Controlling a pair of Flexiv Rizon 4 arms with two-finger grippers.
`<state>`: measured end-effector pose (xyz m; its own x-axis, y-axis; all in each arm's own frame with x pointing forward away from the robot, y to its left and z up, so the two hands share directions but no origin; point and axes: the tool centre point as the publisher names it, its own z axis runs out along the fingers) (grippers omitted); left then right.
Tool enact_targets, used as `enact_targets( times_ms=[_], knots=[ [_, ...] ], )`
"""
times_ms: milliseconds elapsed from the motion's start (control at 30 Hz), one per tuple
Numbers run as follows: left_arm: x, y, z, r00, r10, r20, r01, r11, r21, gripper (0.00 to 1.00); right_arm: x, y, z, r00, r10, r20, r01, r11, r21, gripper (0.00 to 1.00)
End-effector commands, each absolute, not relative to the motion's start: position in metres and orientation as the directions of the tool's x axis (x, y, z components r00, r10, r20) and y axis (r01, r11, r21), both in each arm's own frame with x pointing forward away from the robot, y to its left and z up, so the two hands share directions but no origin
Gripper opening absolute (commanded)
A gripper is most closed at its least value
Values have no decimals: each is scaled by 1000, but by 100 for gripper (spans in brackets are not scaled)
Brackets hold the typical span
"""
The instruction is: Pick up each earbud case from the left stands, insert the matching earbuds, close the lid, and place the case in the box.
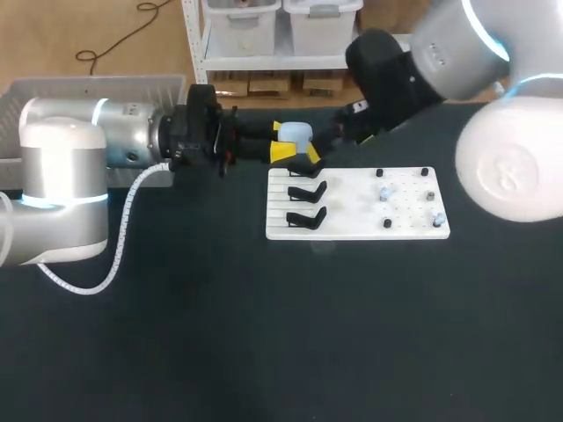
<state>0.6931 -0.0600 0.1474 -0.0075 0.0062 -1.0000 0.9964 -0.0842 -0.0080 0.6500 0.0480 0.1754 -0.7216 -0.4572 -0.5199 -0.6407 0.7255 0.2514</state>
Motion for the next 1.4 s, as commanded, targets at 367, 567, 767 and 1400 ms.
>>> enact_targets(
  times_ms=[367, 567, 767, 1400],
  knots=[
    [693, -60, 146, -6, 3, -1000, 996, -84, -6, 0, 673, 66, 162, -731, -477, -488, -648, 710, 277, 100],
    [693, -60, 146, -6, 3, -1000, 996, -84, -6, 0, 680, 68, 159, -735, -477, -482, -645, 712, 278, 100],
    [693, -60, 146, -6, 3, -1000, 996, -84, -6, 0, 686, 67, 157, -739, -470, -483, -638, 719, 276, 100],
    [693, -60, 146, -6, 3, -1000, 996, -84, -6, 0, 696, 60, 156, -752, -452, -480, -613, 746, 259, 100]
  ],
)
